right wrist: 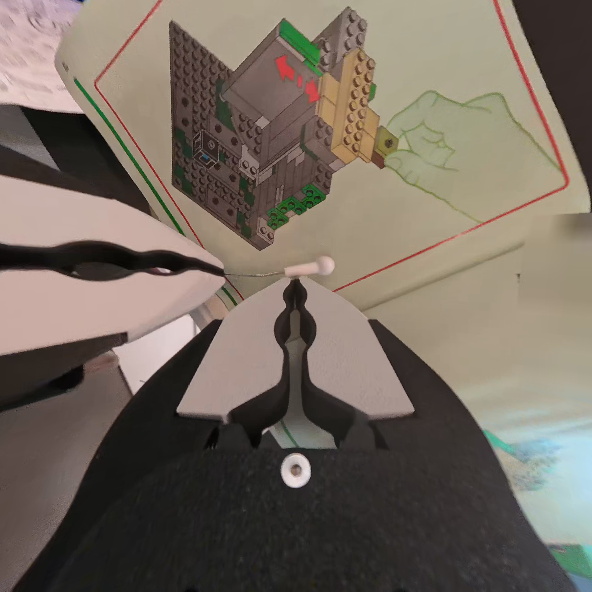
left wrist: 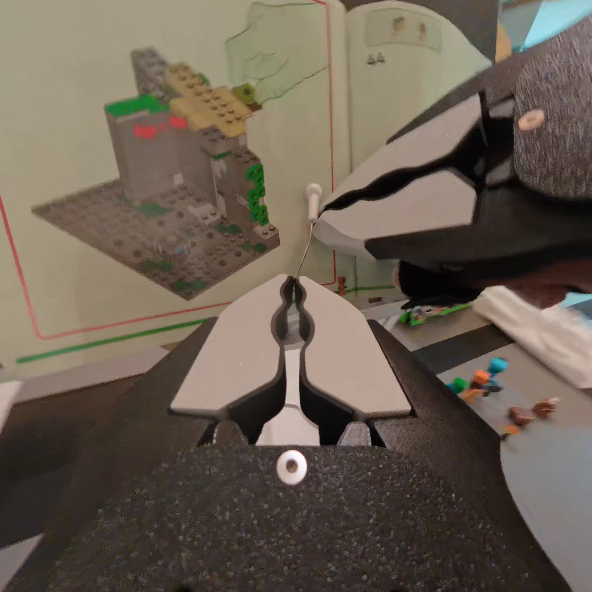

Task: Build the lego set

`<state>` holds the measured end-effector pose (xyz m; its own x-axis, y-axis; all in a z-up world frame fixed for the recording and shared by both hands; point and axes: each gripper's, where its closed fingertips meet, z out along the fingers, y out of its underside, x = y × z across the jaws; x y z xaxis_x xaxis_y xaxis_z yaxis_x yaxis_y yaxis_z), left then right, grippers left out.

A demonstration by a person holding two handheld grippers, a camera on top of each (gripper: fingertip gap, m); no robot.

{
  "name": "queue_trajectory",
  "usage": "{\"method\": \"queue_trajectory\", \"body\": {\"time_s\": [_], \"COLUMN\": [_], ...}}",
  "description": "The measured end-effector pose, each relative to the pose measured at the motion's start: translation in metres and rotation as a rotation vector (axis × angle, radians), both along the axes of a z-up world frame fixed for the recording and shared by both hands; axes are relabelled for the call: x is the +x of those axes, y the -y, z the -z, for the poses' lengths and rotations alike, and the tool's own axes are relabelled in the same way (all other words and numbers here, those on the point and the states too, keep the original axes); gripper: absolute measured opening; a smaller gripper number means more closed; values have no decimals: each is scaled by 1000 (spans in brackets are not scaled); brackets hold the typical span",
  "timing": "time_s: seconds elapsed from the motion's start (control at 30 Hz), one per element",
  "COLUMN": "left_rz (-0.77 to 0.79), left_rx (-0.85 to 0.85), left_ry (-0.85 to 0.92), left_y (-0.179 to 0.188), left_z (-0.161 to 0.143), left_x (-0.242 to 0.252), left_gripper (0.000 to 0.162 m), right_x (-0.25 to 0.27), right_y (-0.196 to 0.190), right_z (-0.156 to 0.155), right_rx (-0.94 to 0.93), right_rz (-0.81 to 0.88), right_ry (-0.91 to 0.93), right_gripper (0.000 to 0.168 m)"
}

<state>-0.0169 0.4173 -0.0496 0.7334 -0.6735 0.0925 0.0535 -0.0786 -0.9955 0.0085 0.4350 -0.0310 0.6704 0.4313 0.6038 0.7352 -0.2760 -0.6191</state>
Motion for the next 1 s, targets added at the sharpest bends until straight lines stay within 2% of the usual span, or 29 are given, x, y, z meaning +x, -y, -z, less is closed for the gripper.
{"method": "queue_trajectory", "body": {"time_s": [0.2, 0.4, 0.6, 0.83, 1.0], "left_rz": [39, 46, 74, 106, 102], "left_rx": [88, 180, 263, 346, 335], "left_ry": [-130, -263, -393, -558, -545], "left_y": [5, 4, 6, 8, 10], "left_z": [1, 2, 4, 11, 12], "left_x": [1, 3, 6, 12, 12], "left_gripper": [1, 1, 1, 1, 6], "right_x": [12, 46, 73, 76, 75], "right_y": [22, 37, 27, 26, 35], "right_z": [-10, -14, 5, 9, 1], "right_rx": [-25, 18, 28, 39, 72], "right_rz": [8, 54, 98, 89, 62], "right_ry": [-197, -182, -120, -216, -272], "right_gripper": [0, 0, 0, 0, 0]}}
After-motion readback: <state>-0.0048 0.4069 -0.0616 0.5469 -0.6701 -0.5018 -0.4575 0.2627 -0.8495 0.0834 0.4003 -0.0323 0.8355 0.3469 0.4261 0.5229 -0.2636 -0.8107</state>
